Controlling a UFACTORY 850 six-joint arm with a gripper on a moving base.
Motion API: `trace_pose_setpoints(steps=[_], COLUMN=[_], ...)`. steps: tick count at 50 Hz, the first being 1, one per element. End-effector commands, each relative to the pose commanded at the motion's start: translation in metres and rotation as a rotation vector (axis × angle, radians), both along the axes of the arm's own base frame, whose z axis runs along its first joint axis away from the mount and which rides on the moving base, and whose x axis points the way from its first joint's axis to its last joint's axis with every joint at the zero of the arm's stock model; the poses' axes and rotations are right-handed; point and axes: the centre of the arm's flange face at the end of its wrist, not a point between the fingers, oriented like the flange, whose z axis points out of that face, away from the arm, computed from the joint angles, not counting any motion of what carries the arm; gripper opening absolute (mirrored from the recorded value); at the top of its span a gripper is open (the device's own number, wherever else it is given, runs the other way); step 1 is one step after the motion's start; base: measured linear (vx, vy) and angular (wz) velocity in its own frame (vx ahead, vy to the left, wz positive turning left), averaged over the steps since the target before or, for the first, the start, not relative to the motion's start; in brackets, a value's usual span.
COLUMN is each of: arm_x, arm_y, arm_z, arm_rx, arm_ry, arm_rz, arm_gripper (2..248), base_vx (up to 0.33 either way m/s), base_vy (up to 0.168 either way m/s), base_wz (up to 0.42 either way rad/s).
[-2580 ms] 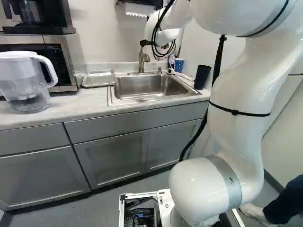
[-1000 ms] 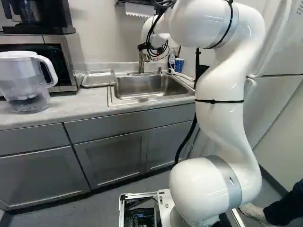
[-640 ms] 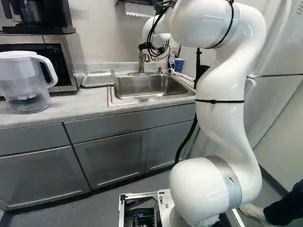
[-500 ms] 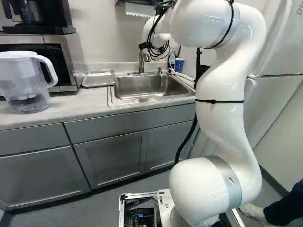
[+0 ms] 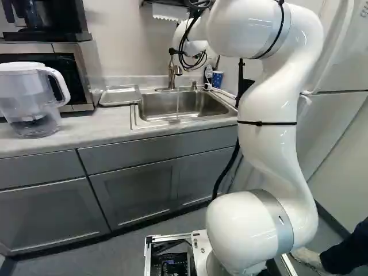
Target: Rinse the cup and place it in the tray
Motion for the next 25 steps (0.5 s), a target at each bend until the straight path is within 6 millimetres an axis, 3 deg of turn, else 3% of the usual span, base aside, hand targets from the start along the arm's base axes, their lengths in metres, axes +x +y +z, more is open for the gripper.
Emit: trace_pose_setpoints(steps=[25], arm_x=[-0.011], arm_y=[0.0], arm_z=[0.002], arm_rx=[0.0], arm_ry=[0.006], arm_rz=[0.002], arm_gripper=[247], base_vx=[0.0], base_vy=[0.0], base_wz=[0.0])
